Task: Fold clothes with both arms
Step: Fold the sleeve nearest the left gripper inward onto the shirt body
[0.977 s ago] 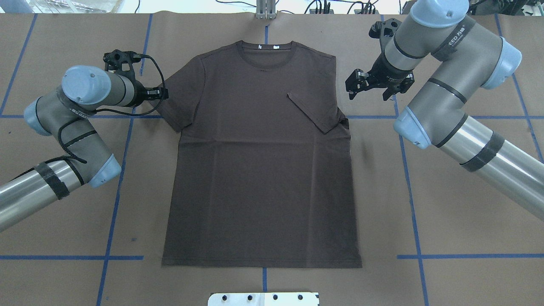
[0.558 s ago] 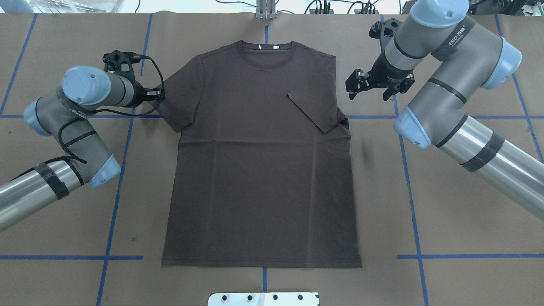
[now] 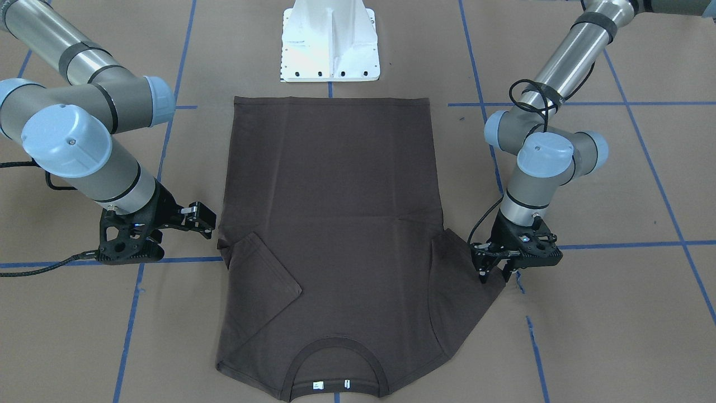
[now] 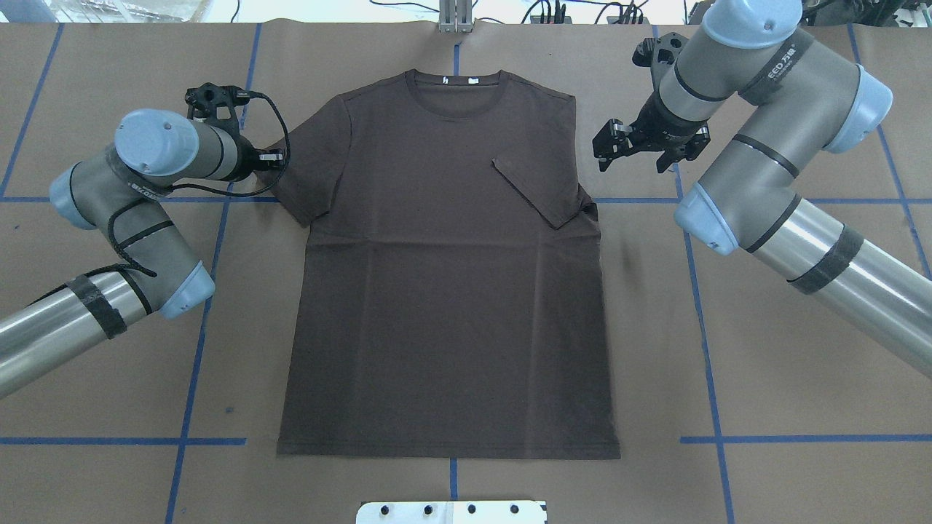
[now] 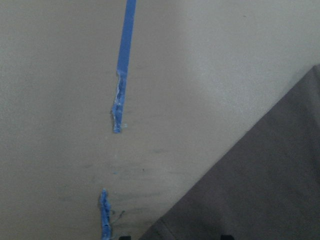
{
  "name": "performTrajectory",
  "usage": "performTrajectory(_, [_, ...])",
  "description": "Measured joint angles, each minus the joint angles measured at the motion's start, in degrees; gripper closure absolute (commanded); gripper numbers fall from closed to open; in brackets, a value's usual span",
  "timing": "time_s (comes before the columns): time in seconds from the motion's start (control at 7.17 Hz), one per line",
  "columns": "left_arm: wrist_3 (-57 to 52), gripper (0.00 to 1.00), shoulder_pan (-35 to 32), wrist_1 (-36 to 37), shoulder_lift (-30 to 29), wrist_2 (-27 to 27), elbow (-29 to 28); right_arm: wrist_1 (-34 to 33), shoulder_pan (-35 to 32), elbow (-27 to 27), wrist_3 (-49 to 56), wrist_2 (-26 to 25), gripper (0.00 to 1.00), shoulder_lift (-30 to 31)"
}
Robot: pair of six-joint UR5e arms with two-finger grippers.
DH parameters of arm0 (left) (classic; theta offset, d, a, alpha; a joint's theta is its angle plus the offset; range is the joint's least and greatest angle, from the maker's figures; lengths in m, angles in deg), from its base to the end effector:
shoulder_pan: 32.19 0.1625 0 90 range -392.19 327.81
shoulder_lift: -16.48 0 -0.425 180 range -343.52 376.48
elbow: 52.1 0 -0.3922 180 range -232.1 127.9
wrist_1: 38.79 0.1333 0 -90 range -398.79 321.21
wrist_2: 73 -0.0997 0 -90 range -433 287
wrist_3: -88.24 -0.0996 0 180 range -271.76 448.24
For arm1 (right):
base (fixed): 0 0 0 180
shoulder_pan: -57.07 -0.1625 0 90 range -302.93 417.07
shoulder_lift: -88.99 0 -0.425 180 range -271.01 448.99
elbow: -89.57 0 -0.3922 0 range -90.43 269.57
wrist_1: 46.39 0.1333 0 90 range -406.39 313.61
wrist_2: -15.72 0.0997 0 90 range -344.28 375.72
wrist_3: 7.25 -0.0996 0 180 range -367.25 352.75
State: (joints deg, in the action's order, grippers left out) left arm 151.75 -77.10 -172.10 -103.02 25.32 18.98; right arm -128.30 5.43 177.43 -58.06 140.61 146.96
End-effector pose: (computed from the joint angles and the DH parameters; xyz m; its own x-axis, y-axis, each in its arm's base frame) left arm 0.4353 -0.6018 0.4379 0.6482 -0.0230 -0.7611 0.3650 0.8866 0.2840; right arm -0.3710 -0.5918 0.3304 0.6475 -0.0170 0.7619 -0.0201 0.9990 0.0394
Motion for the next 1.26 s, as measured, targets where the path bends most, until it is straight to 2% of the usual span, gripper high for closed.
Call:
performTrajectory(0.42, [0.03, 1.00, 0.00, 0.95, -1.11, 0.14, 0.97, 0.33, 0.15, -0.33, 0.01, -0.07, 0.00, 0.22])
performTrajectory(0.84, [3.69, 1.00, 0.34, 11.01, -9.75, 0.44, 2.07, 0.56, 0.29, -0.49, -0.02, -0.09, 0.00, 0.52])
performTrajectory(1.26, [11.60, 1.00, 3.84, 12.52, -18.72, 0.13, -4.70, 0.67, 0.54, -0.49, -0.02, -0.09, 0.00, 1.04])
